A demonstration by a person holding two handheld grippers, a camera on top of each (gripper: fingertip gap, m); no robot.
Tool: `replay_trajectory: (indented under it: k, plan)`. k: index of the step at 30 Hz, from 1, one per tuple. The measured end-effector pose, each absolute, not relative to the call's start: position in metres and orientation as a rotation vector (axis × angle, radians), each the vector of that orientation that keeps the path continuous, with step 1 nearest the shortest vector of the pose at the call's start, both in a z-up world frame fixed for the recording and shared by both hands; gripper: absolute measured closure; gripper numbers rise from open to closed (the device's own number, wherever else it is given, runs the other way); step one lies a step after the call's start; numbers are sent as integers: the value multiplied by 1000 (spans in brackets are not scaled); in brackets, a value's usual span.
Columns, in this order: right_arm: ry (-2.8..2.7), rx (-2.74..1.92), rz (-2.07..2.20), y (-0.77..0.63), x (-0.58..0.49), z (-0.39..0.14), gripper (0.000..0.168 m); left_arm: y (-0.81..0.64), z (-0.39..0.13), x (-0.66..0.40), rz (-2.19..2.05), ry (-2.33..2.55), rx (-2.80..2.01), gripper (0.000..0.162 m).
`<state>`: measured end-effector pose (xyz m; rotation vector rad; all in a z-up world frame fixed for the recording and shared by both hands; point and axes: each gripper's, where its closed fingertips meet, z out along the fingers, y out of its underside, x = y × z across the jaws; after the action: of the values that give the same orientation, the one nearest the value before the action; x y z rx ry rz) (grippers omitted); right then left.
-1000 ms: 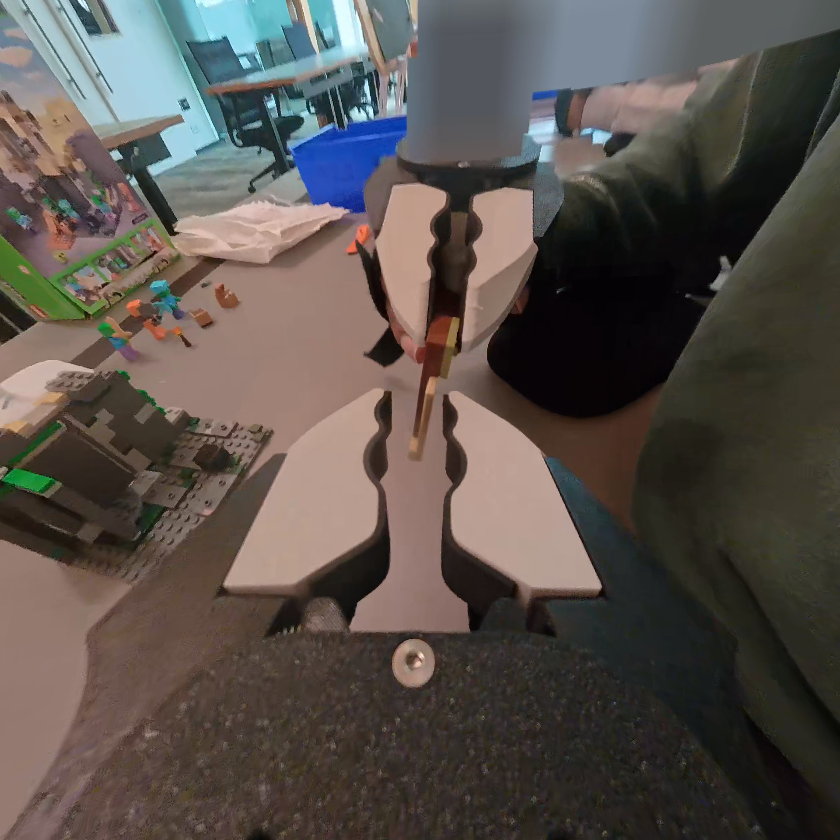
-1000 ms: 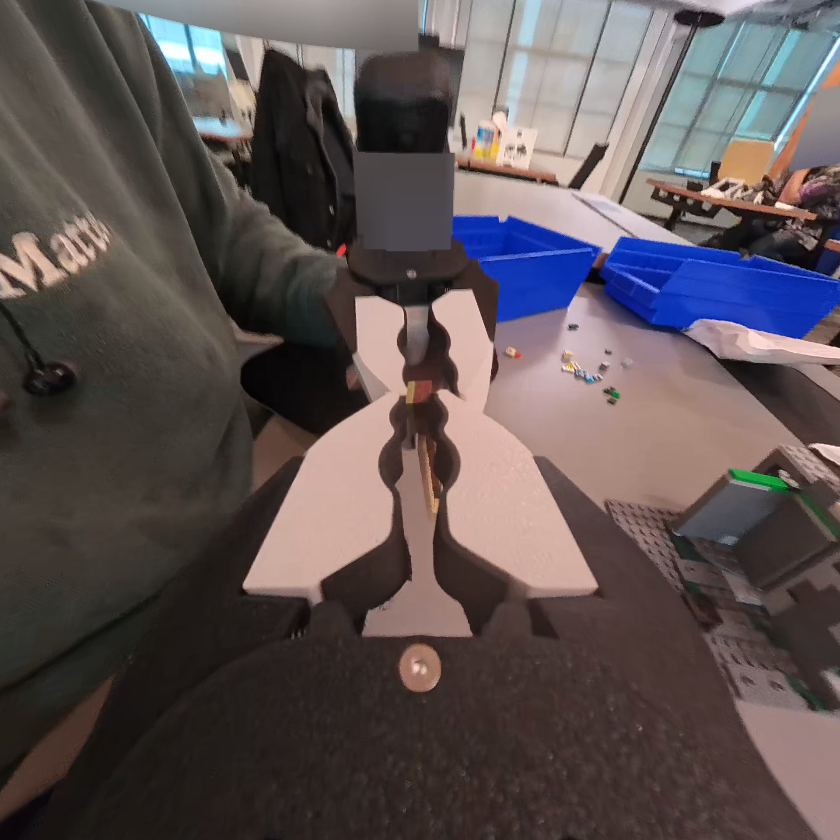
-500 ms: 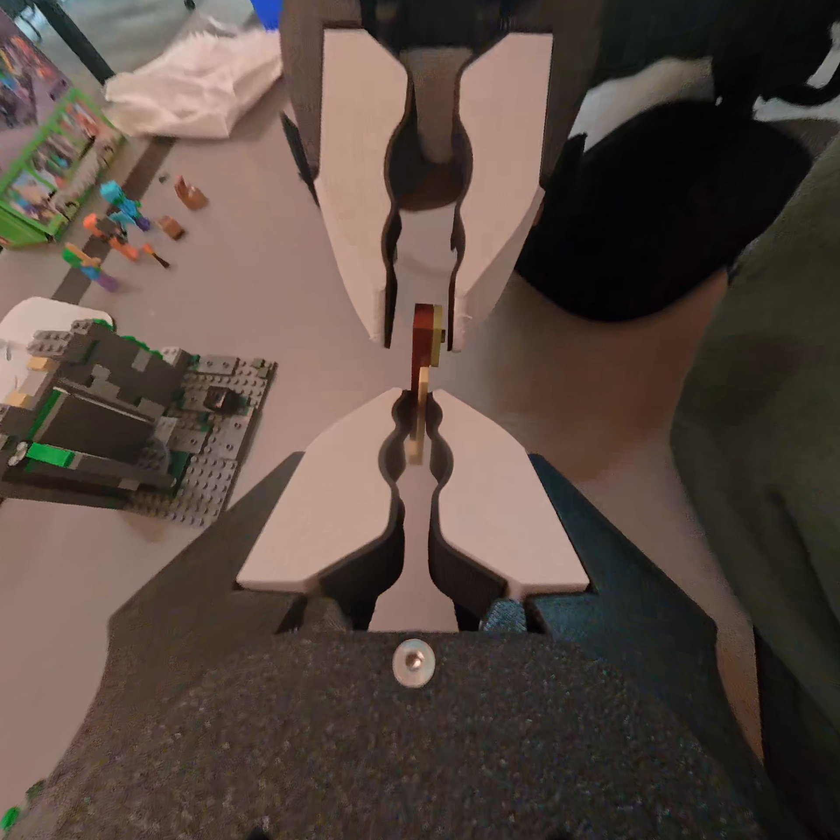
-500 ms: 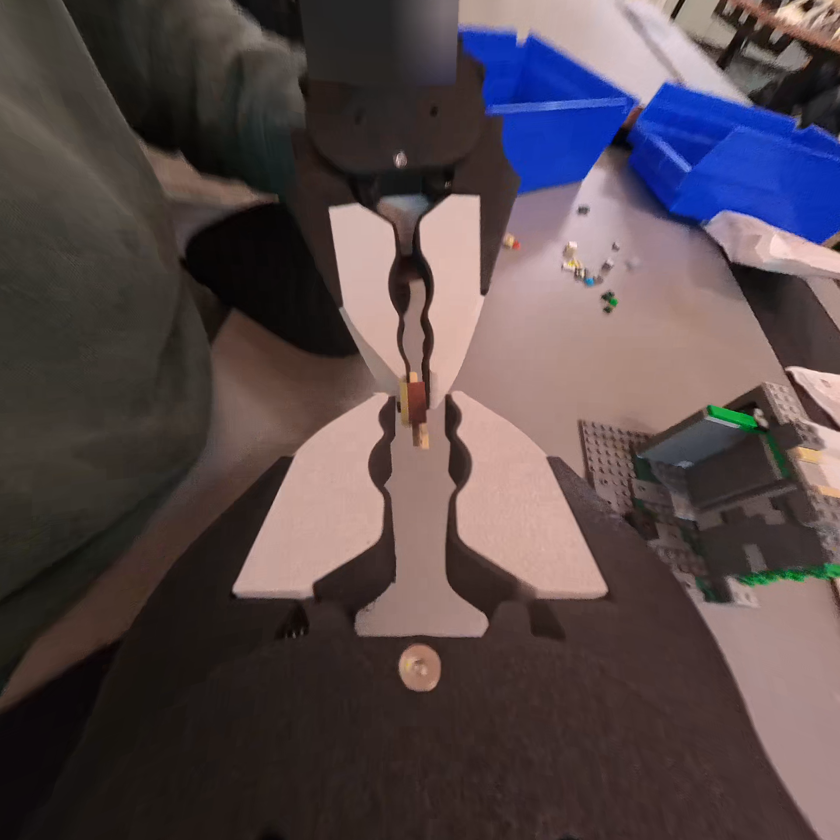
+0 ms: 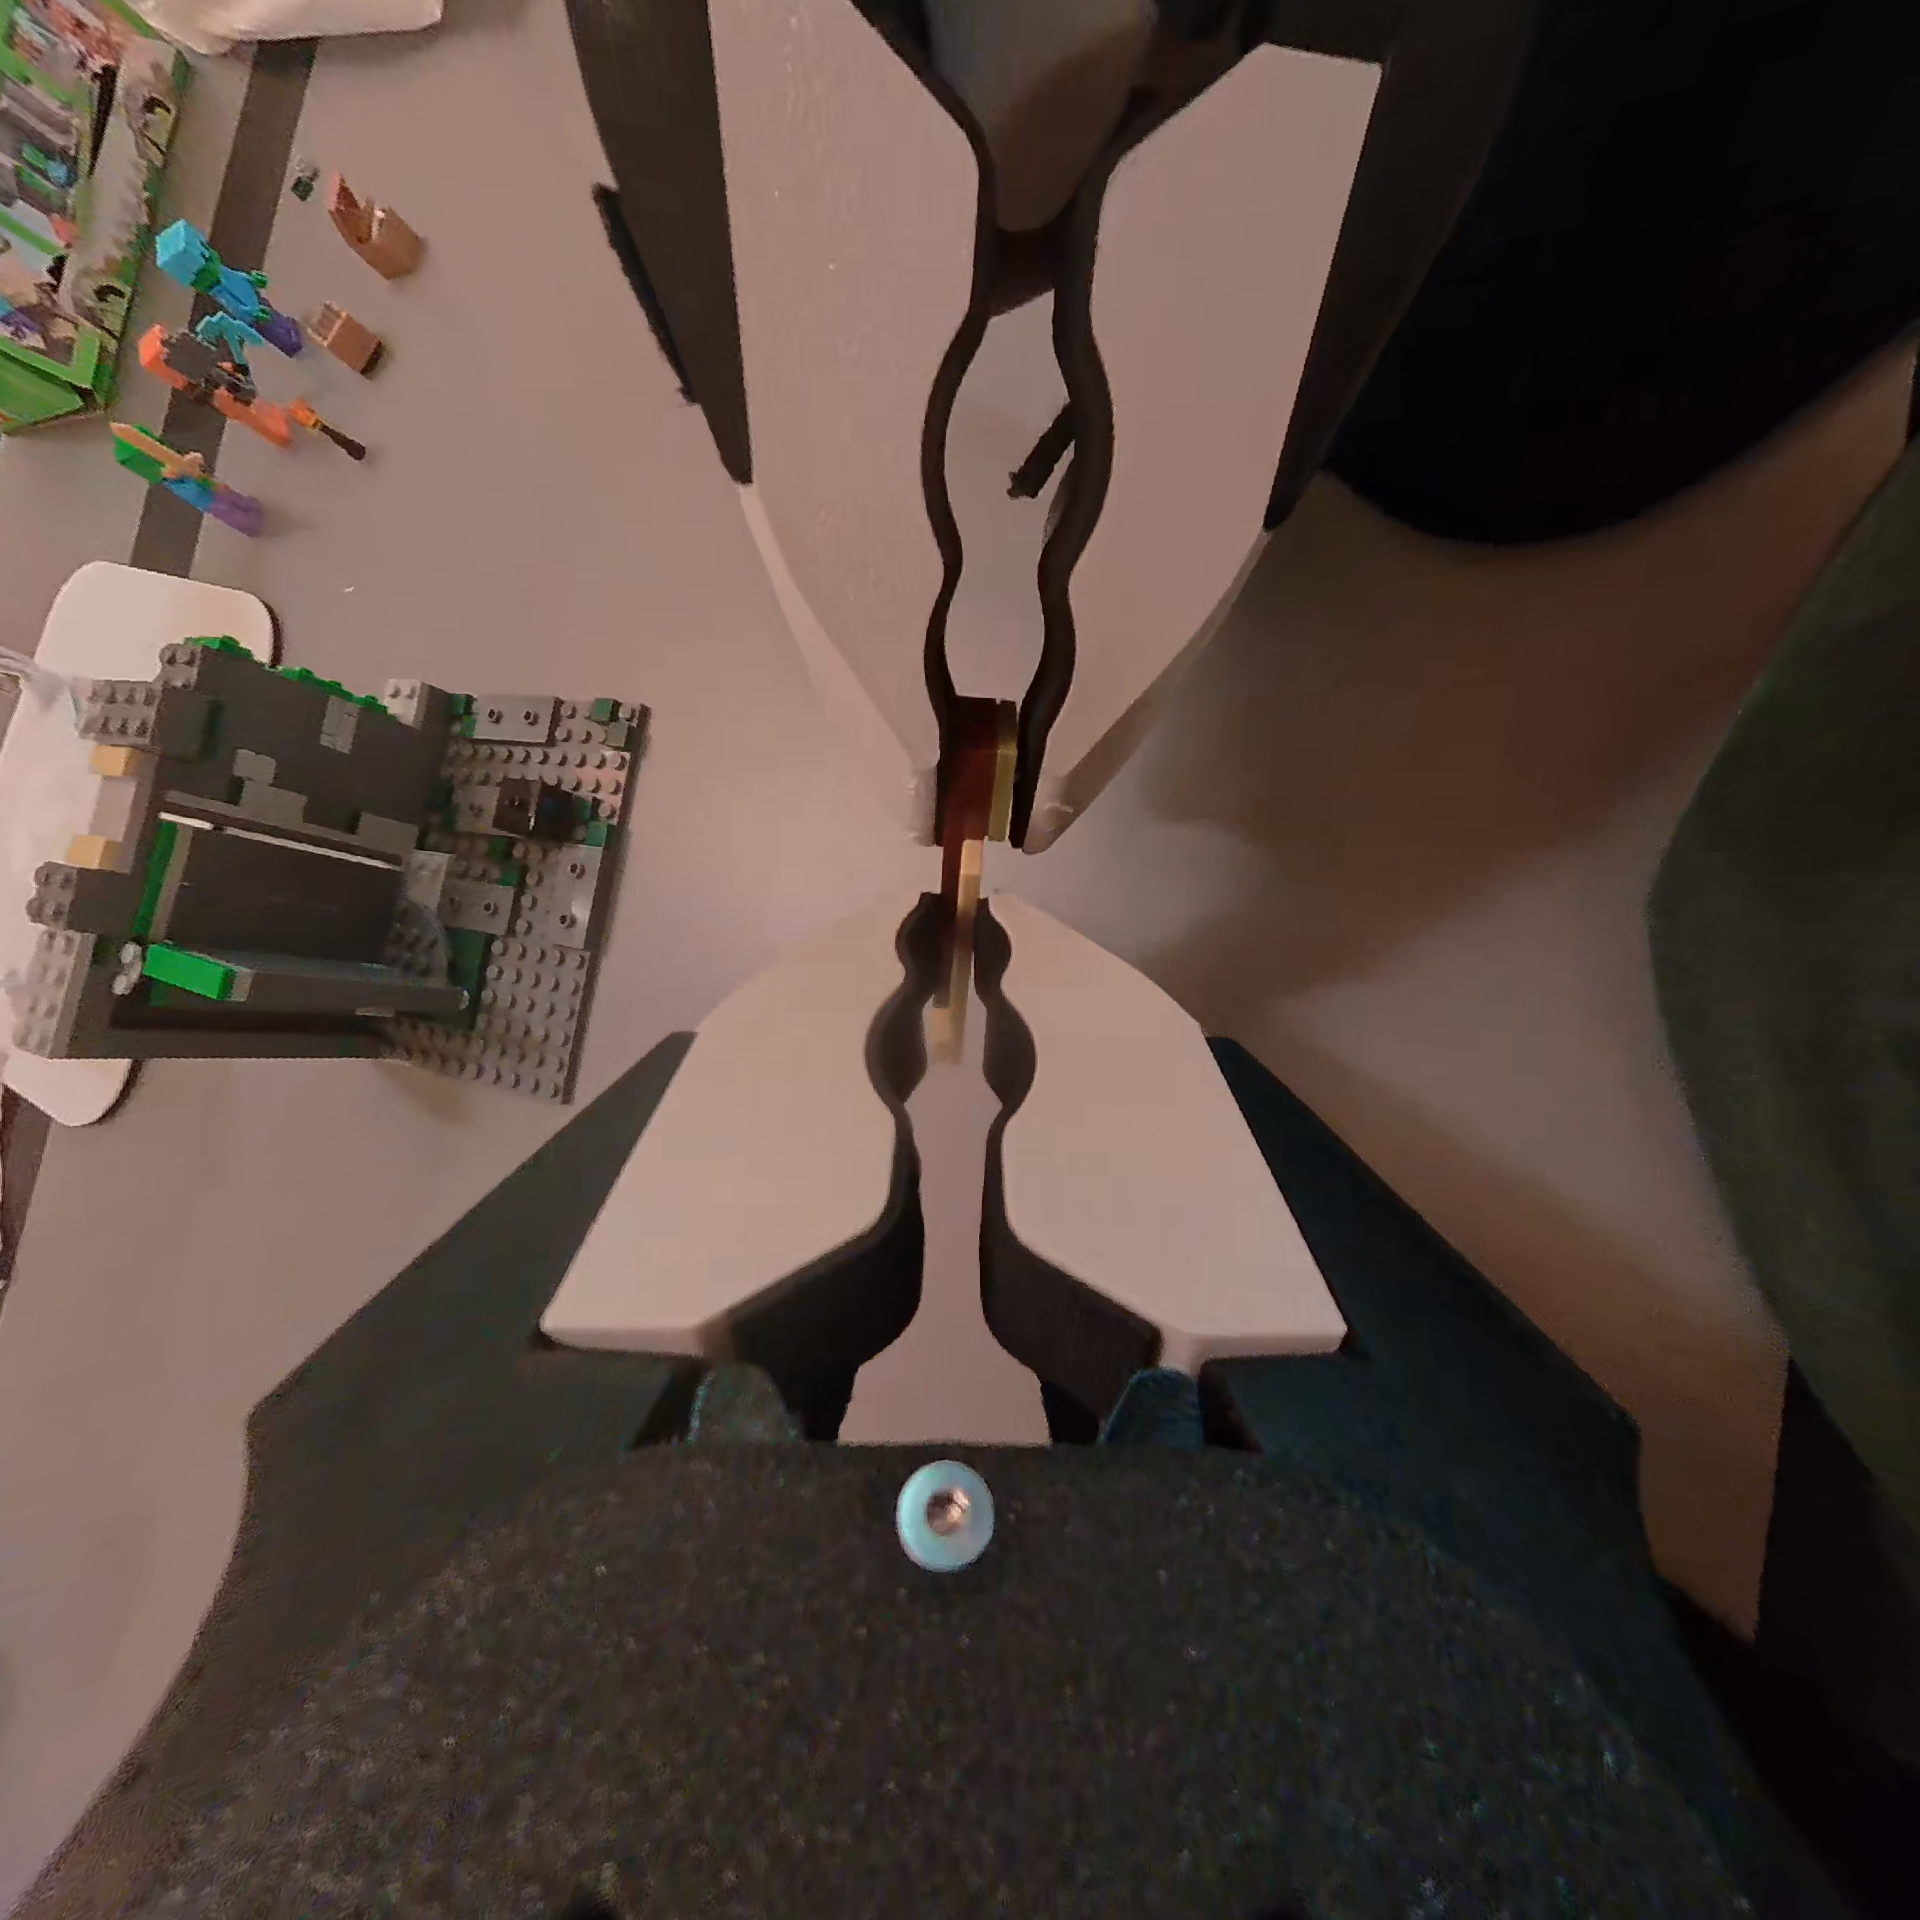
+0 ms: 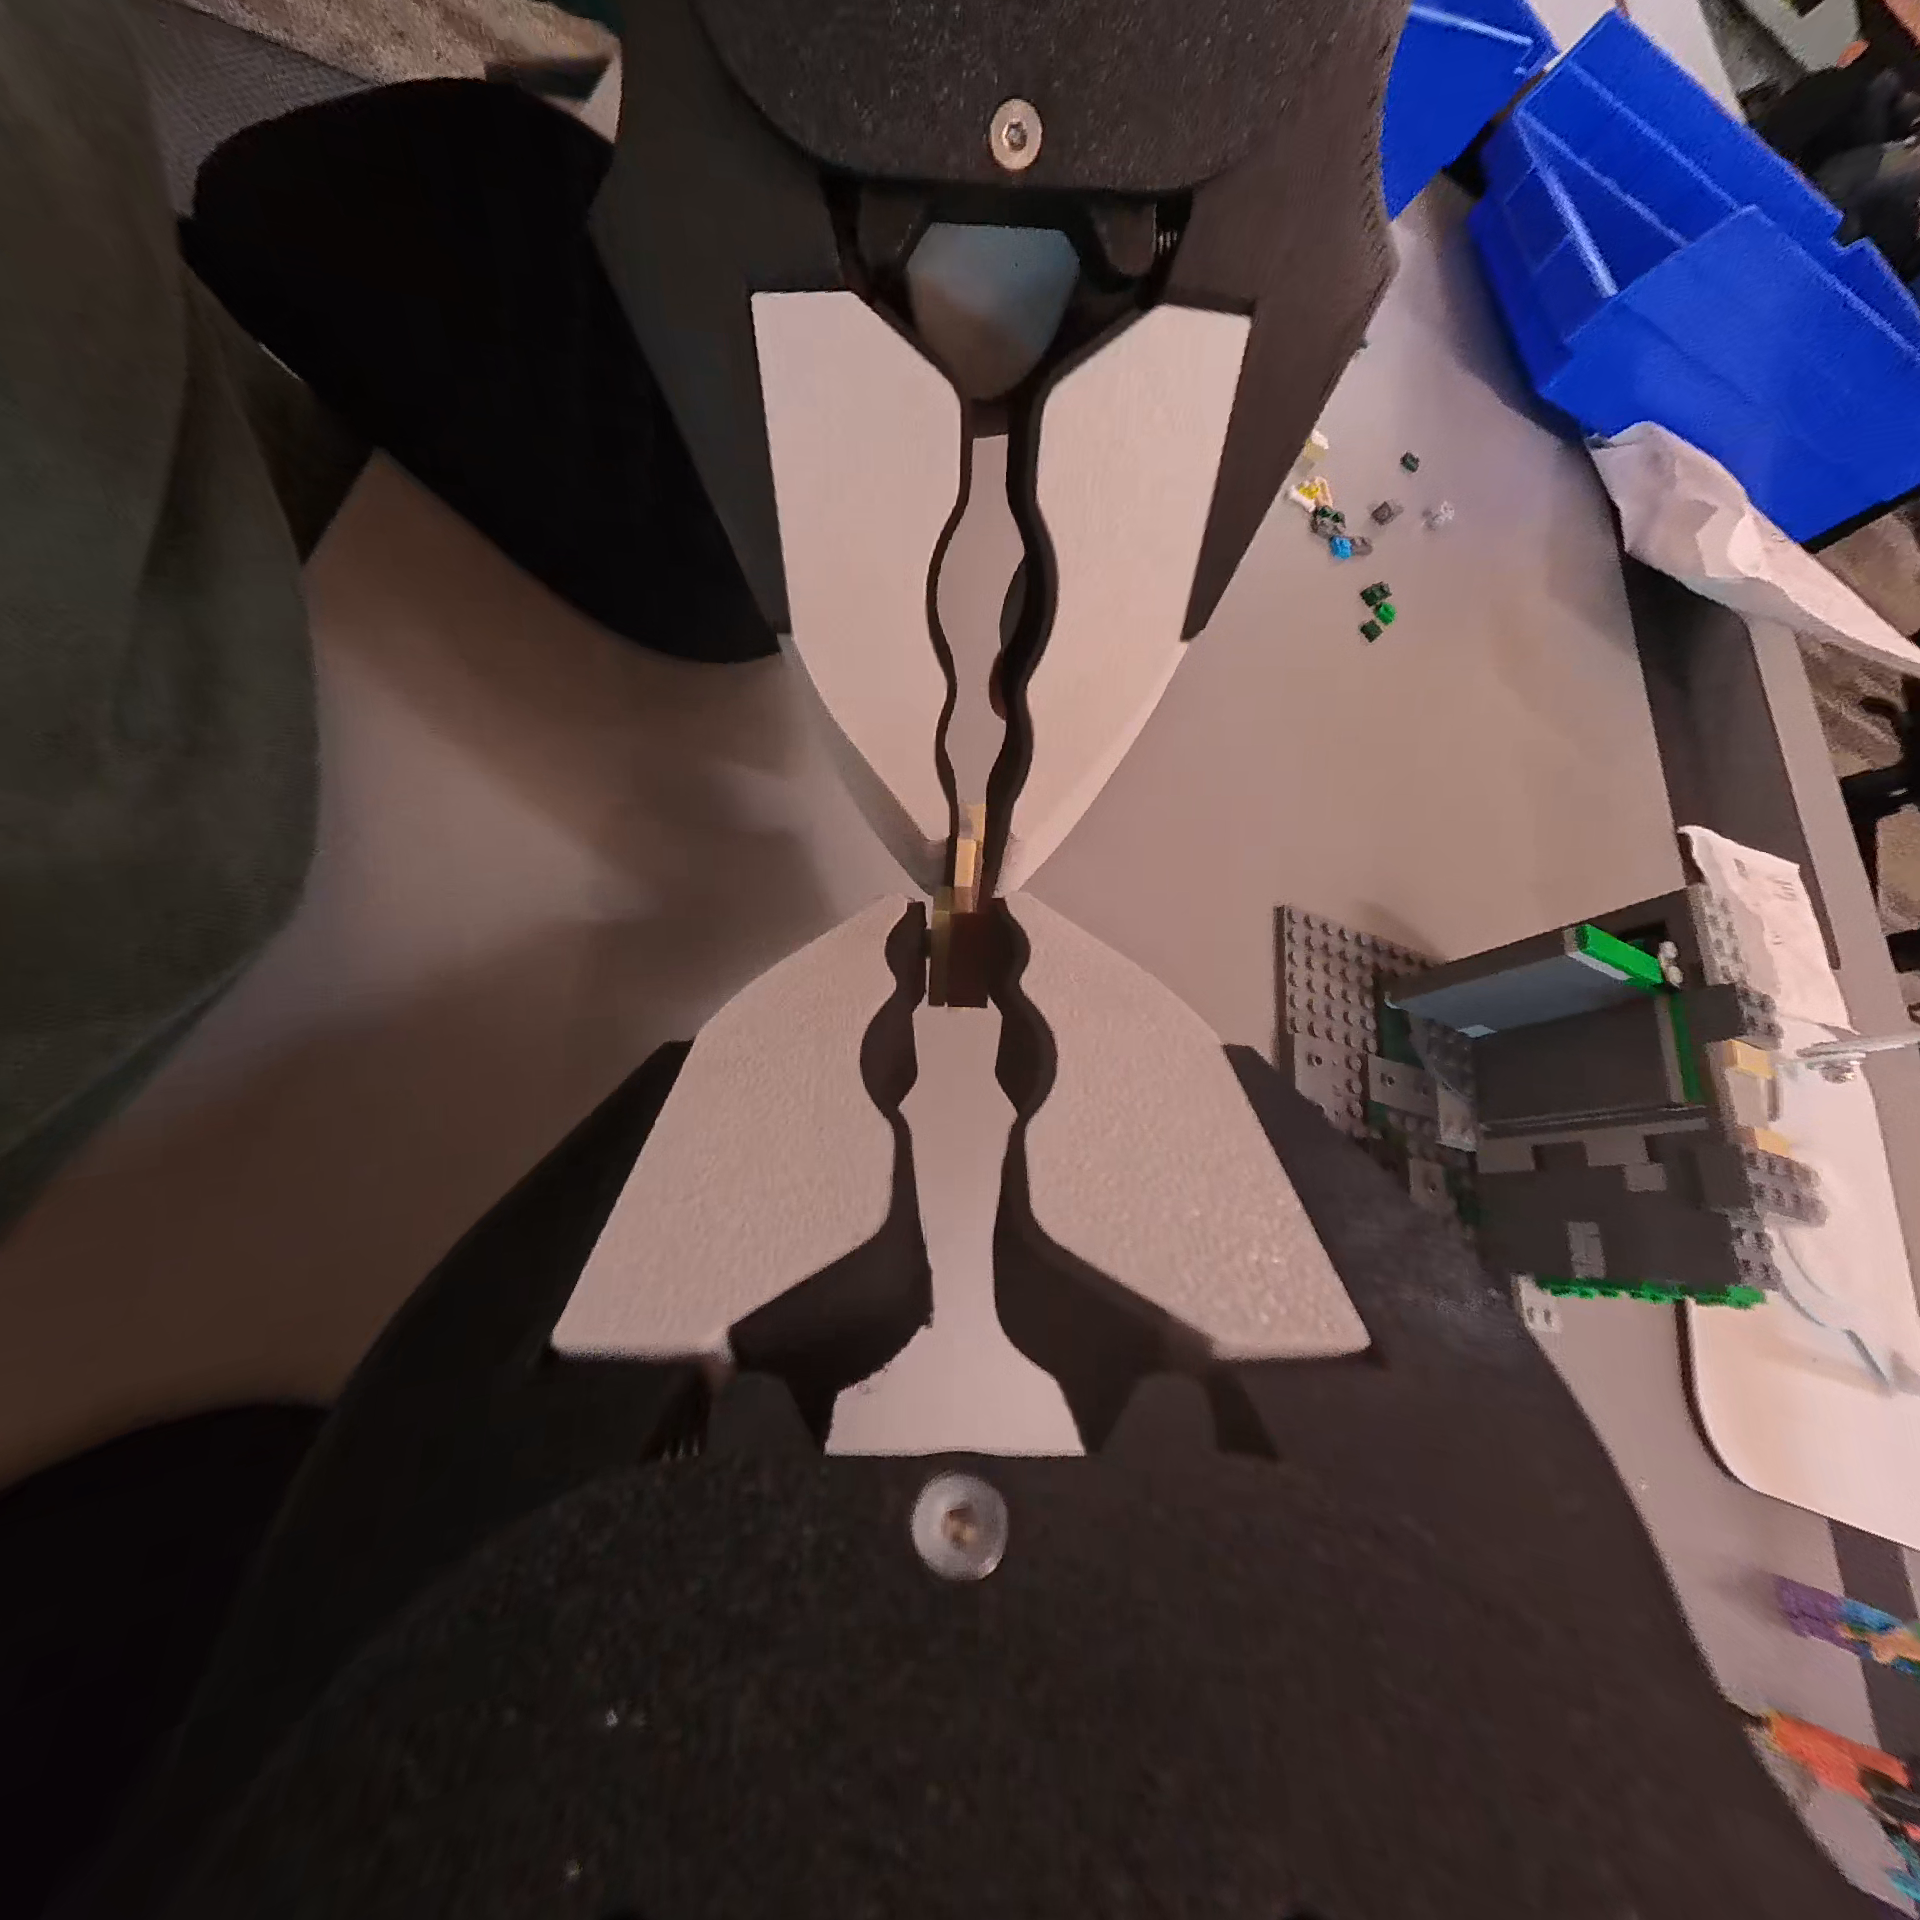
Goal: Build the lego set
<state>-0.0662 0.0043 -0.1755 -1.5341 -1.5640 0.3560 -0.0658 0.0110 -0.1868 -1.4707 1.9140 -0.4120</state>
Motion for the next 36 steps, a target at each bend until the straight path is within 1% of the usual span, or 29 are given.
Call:
replay_trajectory:
  k: [7, 10, 16, 20, 24, 27, 30, 33, 36]
  plan:
    - [-1507, -1544, 468, 0, -65, -180, 158, 5, -191, -65, -486, 1909, -1455, 156]
    - [-1466, -1538, 578, -3, -63, -177, 157, 7, -192, -65, -514, 1864, -1450, 149]
    - [-1257, -1595, 914, 2, -51, -172, 157, 4, -189, -60, -851, 1670, -1555, 149]
    - [-1135, -1641, 1104, 6, -47, -168, 157, 9, -182, -55, -1008, 1558, -1604, 154]
    - [-1059, -1687, 1201, 10, -44, -165, 157, 10, -180, -53, -1158, 1515, -1669, 155]
    - [-1090, -1683, 1140, 12, -43, -165, 156, 8, -177, -53, -1307, 1512, -1708, 156]
    - [-1226, -1639, 978, 11, -41, -165, 146, 5, -177, -56, -1449, 1547, -1754, 156]
    - [-1465, -1558, 728, 5, -36, -170, 139, 3, -178, -59, -1603, 1570, -1816, 156]
    - [-1681, -1458, 424, 4, -33, -176, 138, 3, -181, -62, -1781, 1583, -1912, 156]
